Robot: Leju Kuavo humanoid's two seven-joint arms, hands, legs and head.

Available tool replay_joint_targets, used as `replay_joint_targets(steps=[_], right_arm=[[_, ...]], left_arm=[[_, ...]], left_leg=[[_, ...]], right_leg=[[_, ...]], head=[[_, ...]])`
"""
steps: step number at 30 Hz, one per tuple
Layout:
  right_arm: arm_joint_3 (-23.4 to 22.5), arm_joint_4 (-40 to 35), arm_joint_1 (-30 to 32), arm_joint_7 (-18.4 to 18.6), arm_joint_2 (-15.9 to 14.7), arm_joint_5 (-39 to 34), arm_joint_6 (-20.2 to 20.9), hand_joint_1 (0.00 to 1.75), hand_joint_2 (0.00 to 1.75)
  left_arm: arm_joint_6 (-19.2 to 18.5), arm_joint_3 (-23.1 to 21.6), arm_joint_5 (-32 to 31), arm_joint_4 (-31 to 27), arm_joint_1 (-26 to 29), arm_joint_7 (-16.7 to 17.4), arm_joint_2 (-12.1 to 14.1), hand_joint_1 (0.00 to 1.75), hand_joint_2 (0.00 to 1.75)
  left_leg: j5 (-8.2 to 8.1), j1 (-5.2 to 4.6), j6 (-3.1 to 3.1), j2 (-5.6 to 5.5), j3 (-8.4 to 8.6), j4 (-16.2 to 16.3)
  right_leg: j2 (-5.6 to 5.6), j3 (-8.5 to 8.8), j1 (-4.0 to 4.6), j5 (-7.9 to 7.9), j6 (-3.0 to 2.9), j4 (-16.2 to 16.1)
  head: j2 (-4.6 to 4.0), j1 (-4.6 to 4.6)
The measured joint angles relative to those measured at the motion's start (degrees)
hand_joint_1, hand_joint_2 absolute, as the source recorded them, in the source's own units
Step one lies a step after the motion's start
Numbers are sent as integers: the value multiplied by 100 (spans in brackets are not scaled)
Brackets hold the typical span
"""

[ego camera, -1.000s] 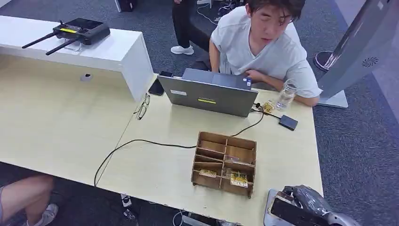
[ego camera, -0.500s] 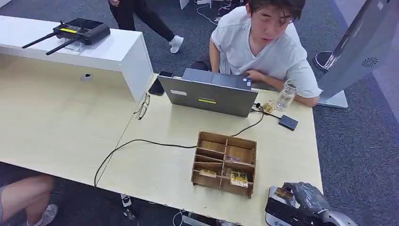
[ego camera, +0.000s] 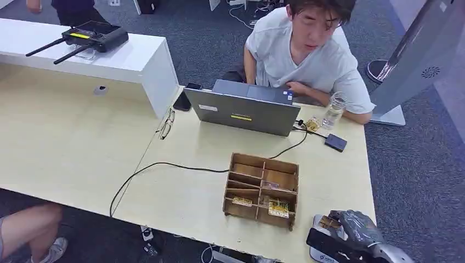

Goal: Pass the card to the sensor for recognition and then transmit it.

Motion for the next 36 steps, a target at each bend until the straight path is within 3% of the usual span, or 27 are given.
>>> replay_joint_targets(steps=[10,17,29,36], right_arm=[[-201,-15,-54,-192,35,-262,206,175,175],[-505,-221,-95,-424,-39,-1037,453,175,175],[-1038,-577,-226,-1604,-765,-4573,1918,175,175],[-1032,-594,-317,-2055,-861,-5965,2667,175,175]], left_arm=[[-9,28,22,0,1,0,0,0,0],[-4,127,72,0,5,-13,0,0,0],[0,234,68,0,9,-114,9,0,0],[0,240,-4,0,3,-136,11,0,0]], left_leg=[[1,0,1,0,2,0],[2,-1,0,0,1,1],[2,-1,0,-1,1,2],[2,0,0,-1,0,1]], right_leg=[[0,2,0,1,0,0],[-1,2,-1,1,0,0],[-2,2,-1,1,0,0],[-2,2,0,0,0,1]], head=[[0,0],[0,-2],[0,0],[0,0]])
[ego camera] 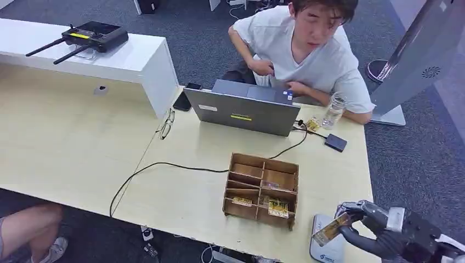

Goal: Pass the card to the sensor for recognition and then transmit it.

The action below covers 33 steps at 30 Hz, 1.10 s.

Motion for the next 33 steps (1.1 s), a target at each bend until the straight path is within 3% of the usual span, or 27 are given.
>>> replay_joint_targets(steps=[2,5,8,14,20,24,28,33], right_arm=[[57,11,-74,-26,24,-159,24,175,175],[122,15,-199,-101,219,-60,-329,175,175],[186,11,-273,-153,586,174,-906,175,175],[236,-230,-409,-105,1452,1264,-2617,175,175],[323,-418,-577,59,2092,2215,-3695,175,175],[354,-444,-614,325,2445,3460,-4613,175,175],[358,-442,-620,584,2767,4270,-5113,175,175],[358,-406,-663,984,3089,5402,-5419,175,175]], left_arm=[[2,0,-4,0,-3,-2,0,0,0],[31,2,7,0,-6,-2,-2,0,0],[52,11,22,0,-10,-4,-7,0,0],[103,31,39,0,-10,-7,-17,0,0],[96,31,-15,0,-17,-7,-42,0,0],[48,28,-115,0,-18,6,-44,0,0],[-2,13,-206,0,-23,31,-44,0,0],[-66,-20,-345,0,-50,120,-42,0,0]], left_leg=[[0,1,0,0,-1,-1],[1,3,-1,1,-1,-1],[4,4,-6,0,0,-1],[8,8,-12,2,0,-2],[8,8,-12,1,0,-2],[8,8,-12,1,0,-2],[8,8,-12,0,0,-2],[8,8,-13,0,0,-2]], right_leg=[[0,0,1,0,0,2],[2,0,3,0,0,2],[1,0,4,0,0,3],[3,-1,8,0,-1,6],[2,-1,8,0,-1,6],[2,-1,8,0,-1,6],[1,-1,8,0,-1,6],[2,-1,8,0,-1,6]], head=[[0,0],[0,0],[0,2],[0,0],[0,0],[0,0],[0,0],[0,0]])
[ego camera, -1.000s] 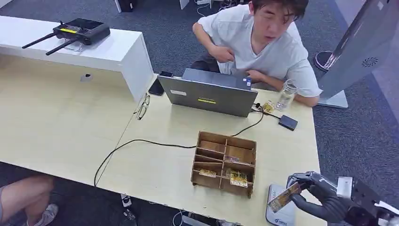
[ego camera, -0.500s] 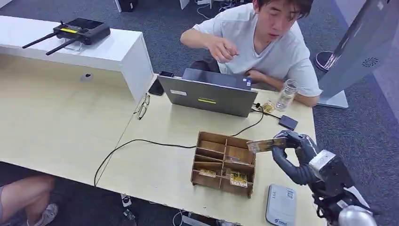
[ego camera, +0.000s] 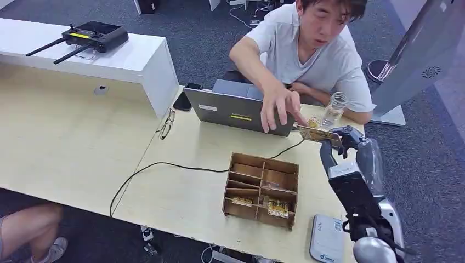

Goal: Pass the card to the sensor for recognition and then transmit it.

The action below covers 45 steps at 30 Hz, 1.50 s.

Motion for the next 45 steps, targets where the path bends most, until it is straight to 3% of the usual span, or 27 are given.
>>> replay_joint_targets(steps=[9,10,11,12,14,15,24,25,45], right_arm=[[-2,439,-202,133,535,-84,498,175,175],[2,476,-218,131,576,-84,520,164,175],[9,527,-237,131,632,-86,549,106,175],[15,566,-257,131,664,-97,579,0,175],[42,636,-290,126,717,-160,687,0,175],[68,671,-307,126,738,-219,775,0,0],[214,881,-408,50,749,-401,1139,0,0],[223,883,-408,17,749,-401,1139,0,175],[326,400,77,-429,553,819,850,0,175]], left_arm=[[-28,-109,-142,0,-47,15,4,0,0],[-28,-109,-144,0,-51,15,4,0,0],[-31,-111,-144,0,-55,15,4,0,0],[-37,-111,-146,0,-56,15,7,0,0],[-37,-111,-146,0,-56,15,9,0,0],[-37,-111,-146,0,-57,15,9,0,0],[-37,-111,-135,0,-56,15,31,0,0],[-37,-111,-129,0,-55,15,35,0,0],[-4,-98,-68,0,-37,15,39,0,0]], left_leg=[[3,0,0,0,1,0],[3,0,0,0,1,0],[3,0,0,0,0,0],[3,0,0,0,0,0],[3,0,0,0,0,0],[3,0,0,0,0,0],[3,0,1,-1,0,0],[3,0,0,-2,0,0],[2,0,0,0,0,0]], right_leg=[[0,0,0,1,-1,2],[0,0,0,1,-1,2],[0,0,0,1,-1,2],[0,0,0,1,-1,1],[0,0,0,1,-1,1],[0,0,0,1,-1,1],[-1,0,0,1,-1,1],[-1,0,0,1,-1,1],[0,-3,0,1,-1,0]], head=[[0,0],[0,0],[0,0],[0,0],[0,0],[0,0],[0,2],[0,0],[0,0]])
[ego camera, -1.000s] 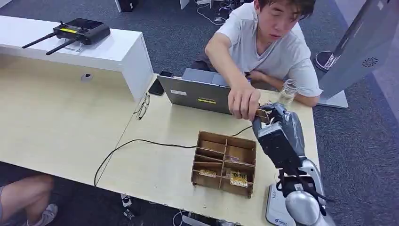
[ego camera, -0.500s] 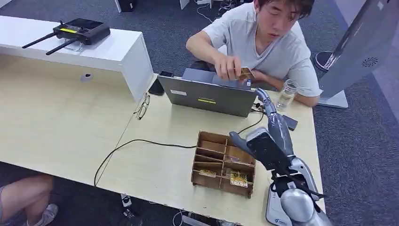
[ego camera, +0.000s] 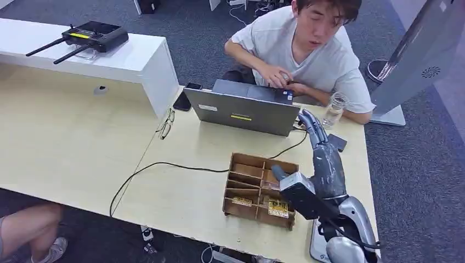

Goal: Pass the card to the sensor for recognition and then transmit it.

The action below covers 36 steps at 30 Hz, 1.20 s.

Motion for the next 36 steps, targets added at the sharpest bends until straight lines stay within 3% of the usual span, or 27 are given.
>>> replay_joint_targets(steps=[6,9,12,22,36], right_arm=[[157,-129,79,0,-146,611,-35,0,175],[254,-138,76,74,-262,780,173,0,175],[358,-135,58,138,-397,850,376,0,175],[666,-28,2,184,-671,1112,494,0,175],[962,217,-38,308,-831,1267,597,9,175]], left_arm=[[0,9,-2,0,2,0,0,0,0],[-4,11,-7,0,1,0,0,0,0],[-7,20,-11,0,3,2,0,0,0],[-15,68,-46,0,4,13,0,0,0],[-17,153,-92,0,4,44,0,0,0]], left_leg=[[0,0,0,0,0,0],[0,0,0,0,-1,0],[0,0,0,0,-1,0],[0,0,0,0,-1,0],[0,0,0,0,-1,0]], right_leg=[[0,0,0,0,0,0],[0,0,0,0,0,0],[-1,1,0,0,0,0],[-1,0,0,0,0,0],[-1,0,0,0,0,0]], head=[[0,2],[0,0],[0,0],[0,0],[0,0]])
